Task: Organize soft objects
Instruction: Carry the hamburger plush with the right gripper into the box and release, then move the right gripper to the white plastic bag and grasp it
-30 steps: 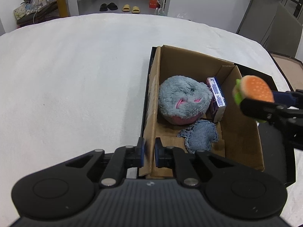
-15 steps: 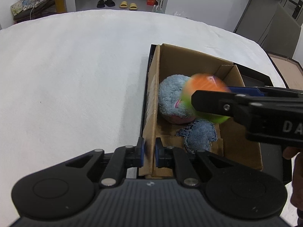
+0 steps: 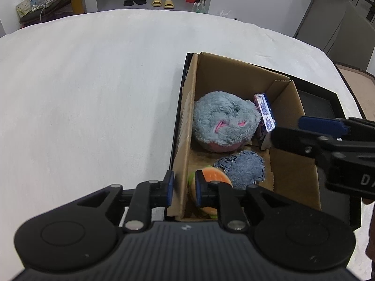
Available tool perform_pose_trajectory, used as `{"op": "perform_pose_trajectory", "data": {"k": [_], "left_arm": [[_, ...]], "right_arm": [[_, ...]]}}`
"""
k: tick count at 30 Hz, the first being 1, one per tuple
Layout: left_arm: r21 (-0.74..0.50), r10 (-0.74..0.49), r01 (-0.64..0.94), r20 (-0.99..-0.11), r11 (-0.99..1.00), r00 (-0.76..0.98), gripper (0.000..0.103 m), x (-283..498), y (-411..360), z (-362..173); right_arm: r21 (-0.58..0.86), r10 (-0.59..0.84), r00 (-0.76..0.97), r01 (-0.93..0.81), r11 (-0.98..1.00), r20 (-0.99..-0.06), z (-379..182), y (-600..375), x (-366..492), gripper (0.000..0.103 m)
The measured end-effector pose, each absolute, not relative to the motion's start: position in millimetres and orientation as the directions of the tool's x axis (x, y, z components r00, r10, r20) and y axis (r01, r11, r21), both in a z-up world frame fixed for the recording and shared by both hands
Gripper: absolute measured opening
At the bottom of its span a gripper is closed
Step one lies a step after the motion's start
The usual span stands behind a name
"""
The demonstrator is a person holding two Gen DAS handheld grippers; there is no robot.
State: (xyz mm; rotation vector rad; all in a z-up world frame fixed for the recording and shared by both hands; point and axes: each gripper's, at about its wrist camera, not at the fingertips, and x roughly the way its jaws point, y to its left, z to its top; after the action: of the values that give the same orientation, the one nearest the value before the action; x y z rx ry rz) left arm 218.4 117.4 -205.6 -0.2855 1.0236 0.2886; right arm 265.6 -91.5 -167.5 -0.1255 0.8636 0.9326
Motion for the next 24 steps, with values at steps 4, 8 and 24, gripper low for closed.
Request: {"op": "perform_pose_trajectory", "data": {"k": [4,8,24], "left_arm": [[-0.079,0.118,-0.369,-0.868,0.926,0.482,0.040,220.1,111.6,-204.8],[-0.057,0.141,-0.375,-0.866,0.925,0.479,0.053,222.7,105.8,-203.6],[0.046,0.230,-0.373,-0.855,0.927,0.465,0.065,237.8,81.5,-199.8]], "right_arm": [[0.218,0.635,0.343,-0.740,0.636,-0.692,-164.3,-102.3,267.6,0.059],[0.194,0.617,0.393,-0.717,0.670,-0.681,-164.1,-119.3,273.4,0.060],[0.136,0.529,0.495,-0.628,0.766,-0.689,-191.3,-175.4,295.2,0.070]]}}
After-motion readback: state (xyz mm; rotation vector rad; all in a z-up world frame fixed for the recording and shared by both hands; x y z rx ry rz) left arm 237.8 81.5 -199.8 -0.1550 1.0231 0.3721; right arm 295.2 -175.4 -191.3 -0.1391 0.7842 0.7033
